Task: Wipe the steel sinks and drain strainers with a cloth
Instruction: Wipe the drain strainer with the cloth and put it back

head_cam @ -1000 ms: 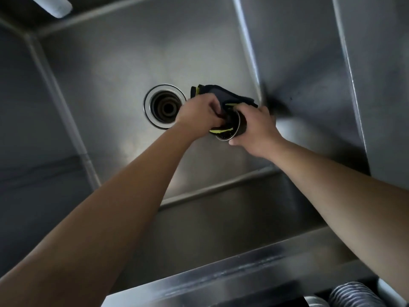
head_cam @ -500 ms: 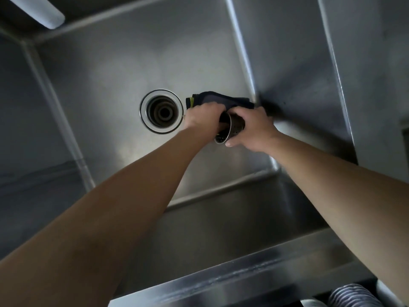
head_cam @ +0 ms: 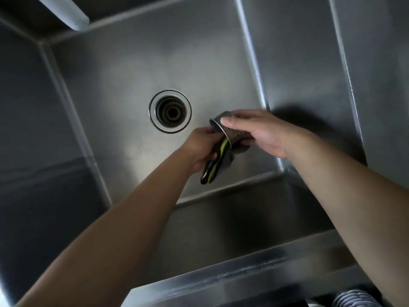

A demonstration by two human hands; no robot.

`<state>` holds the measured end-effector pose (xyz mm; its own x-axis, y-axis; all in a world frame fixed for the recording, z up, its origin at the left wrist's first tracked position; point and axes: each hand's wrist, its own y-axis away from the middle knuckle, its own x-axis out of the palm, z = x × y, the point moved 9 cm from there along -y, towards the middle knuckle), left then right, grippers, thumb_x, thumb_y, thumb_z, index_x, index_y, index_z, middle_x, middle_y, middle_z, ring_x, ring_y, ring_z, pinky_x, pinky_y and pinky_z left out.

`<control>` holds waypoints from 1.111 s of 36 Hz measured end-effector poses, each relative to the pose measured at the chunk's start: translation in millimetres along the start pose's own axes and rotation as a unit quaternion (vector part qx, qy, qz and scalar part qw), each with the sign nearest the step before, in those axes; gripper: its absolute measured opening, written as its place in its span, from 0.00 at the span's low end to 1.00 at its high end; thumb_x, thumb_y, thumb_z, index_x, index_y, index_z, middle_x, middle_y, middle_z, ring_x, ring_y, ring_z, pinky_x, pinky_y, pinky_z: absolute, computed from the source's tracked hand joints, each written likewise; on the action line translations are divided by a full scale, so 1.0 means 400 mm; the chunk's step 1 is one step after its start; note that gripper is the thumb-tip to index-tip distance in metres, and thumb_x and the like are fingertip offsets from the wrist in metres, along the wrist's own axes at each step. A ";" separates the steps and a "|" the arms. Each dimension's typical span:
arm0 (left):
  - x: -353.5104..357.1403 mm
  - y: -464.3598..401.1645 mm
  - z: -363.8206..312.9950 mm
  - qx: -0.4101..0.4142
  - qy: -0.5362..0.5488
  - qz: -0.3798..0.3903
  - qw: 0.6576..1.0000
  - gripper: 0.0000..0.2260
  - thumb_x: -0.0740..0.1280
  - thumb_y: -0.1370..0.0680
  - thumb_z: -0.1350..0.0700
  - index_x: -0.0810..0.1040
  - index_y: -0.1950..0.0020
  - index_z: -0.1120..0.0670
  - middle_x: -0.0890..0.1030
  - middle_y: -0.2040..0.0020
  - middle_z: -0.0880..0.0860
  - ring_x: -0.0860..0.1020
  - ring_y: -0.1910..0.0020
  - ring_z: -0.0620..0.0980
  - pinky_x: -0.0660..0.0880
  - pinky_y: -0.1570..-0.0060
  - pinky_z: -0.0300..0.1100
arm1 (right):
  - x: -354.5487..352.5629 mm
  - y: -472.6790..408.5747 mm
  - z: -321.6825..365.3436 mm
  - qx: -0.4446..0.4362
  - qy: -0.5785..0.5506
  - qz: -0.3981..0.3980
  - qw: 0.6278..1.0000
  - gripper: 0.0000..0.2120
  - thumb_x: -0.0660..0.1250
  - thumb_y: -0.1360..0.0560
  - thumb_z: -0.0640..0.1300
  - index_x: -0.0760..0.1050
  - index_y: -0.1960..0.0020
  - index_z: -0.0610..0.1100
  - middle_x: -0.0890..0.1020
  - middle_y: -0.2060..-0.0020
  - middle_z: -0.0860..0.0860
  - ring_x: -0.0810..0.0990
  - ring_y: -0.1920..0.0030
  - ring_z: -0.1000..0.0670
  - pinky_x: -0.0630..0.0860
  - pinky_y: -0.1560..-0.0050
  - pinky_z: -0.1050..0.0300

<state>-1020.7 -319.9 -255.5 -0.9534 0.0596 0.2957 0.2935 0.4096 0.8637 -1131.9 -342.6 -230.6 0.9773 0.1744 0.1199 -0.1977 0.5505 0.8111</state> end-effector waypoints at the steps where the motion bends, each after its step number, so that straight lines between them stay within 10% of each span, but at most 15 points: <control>1: 0.007 0.011 -0.001 0.014 0.021 0.005 1.000 0.04 0.66 0.20 0.65 0.78 0.50 0.66 0.83 0.67 0.56 0.82 0.73 0.49 0.76 0.76 0.37 | 0.005 0.004 -0.014 0.019 -0.001 0.010 1.000 0.22 0.77 0.34 0.51 0.82 0.43 0.44 0.87 0.52 0.47 0.84 0.47 0.46 0.78 0.38 0.43; 14: -0.077 -0.005 -0.038 0.155 -0.214 -0.153 0.952 0.04 0.74 0.28 0.63 0.81 0.58 0.57 0.83 0.63 0.52 0.77 0.66 0.44 0.77 0.63 0.39 | 0.011 0.024 -0.054 0.105 -0.058 -0.048 0.992 0.15 0.76 0.30 0.55 0.82 0.51 0.45 0.85 0.64 0.48 0.85 0.61 0.46 0.82 0.62 0.54; 26: -0.042 0.047 -0.100 0.285 -0.425 -0.097 0.854 0.10 0.76 0.32 0.58 0.78 0.57 0.48 0.77 0.67 0.44 0.73 0.70 0.35 0.68 0.68 0.28 | 0.054 0.083 -0.146 0.278 -0.079 -0.010 0.957 0.27 0.68 0.29 0.69 0.79 0.54 0.43 0.81 0.68 0.43 0.77 0.75 0.50 0.74 0.79 0.64; 35: -0.123 -0.003 -0.026 0.054 -0.193 -0.049 0.978 0.11 0.70 0.23 0.62 0.77 0.65 0.55 0.71 0.78 0.50 0.67 0.82 0.44 0.65 0.80 0.33 | 0.036 0.075 -0.059 0.106 -0.121 0.036 0.986 0.19 0.76 0.32 0.49 0.78 0.43 0.46 0.85 0.48 0.41 0.85 0.48 0.40 0.83 0.52 0.47; 40: -0.090 0.005 -0.008 0.019 -0.172 0.003 0.985 0.07 0.67 0.22 0.65 0.79 0.47 0.67 0.76 0.59 0.64 0.73 0.62 0.58 0.72 0.58 0.51 | 0.061 0.075 -0.040 0.072 -0.127 0.105 0.984 0.28 0.74 0.32 0.39 0.76 0.33 0.51 0.83 0.41 0.43 0.84 0.45 0.38 0.82 0.51 0.45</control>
<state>-985.6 -324.3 -263.1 -0.9207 0.3645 0.1394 0.3029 0.4423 0.8442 -1115.2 -308.9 -212.4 0.9074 0.0527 0.4170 -0.4017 0.4004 0.8236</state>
